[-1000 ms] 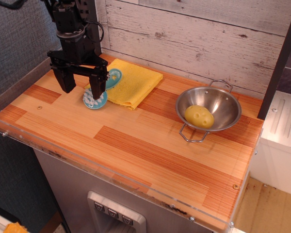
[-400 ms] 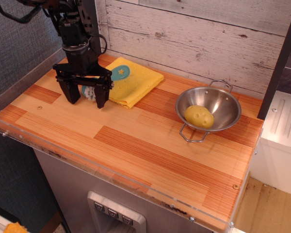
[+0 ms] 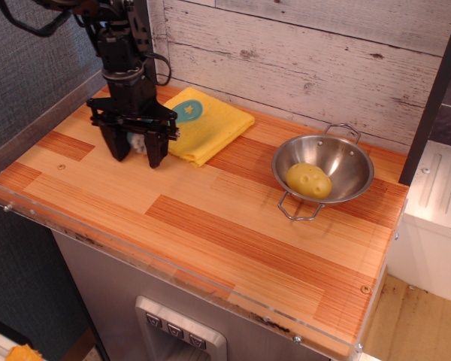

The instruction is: Pick up the brush and place it in the middle left of the table

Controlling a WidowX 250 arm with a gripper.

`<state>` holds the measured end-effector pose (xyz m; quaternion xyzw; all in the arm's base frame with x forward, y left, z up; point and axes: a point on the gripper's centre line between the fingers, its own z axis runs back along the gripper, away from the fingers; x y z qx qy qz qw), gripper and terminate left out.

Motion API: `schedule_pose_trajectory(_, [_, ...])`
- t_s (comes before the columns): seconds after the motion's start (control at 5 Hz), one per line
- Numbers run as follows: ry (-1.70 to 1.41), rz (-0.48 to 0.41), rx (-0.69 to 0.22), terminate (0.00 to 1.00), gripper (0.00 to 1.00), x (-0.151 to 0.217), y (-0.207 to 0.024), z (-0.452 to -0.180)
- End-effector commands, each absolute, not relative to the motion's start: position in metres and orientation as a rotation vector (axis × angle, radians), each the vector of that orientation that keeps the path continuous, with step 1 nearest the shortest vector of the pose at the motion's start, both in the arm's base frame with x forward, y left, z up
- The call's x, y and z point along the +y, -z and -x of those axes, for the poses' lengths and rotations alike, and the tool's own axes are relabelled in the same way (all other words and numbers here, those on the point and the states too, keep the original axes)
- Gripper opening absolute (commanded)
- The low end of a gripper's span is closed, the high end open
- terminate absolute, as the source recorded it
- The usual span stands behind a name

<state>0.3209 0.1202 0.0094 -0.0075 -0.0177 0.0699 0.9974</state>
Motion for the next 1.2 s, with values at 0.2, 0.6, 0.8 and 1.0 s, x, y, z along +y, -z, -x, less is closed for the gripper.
schedule_pose_trajectory(0.2, [-0.079, 0.036, -0.237, 0.0, 0.0, 0.101, -0.103, -0.308])
schedule_pose_trajectory(0.6, [-0.135, 0.037, -0.247, 0.0, 0.0, 0.072, -0.127, -0.257])
schedule_pose_trajectory(0.8, [-0.212, 0.028, -0.211, 0.0, 0.0, 0.094, -0.112, -0.237])
schedule_pose_trajectory(1.0, [-0.296, -0.02, -0.175, 0.0, 0.0, 0.142, -0.096, -0.228])
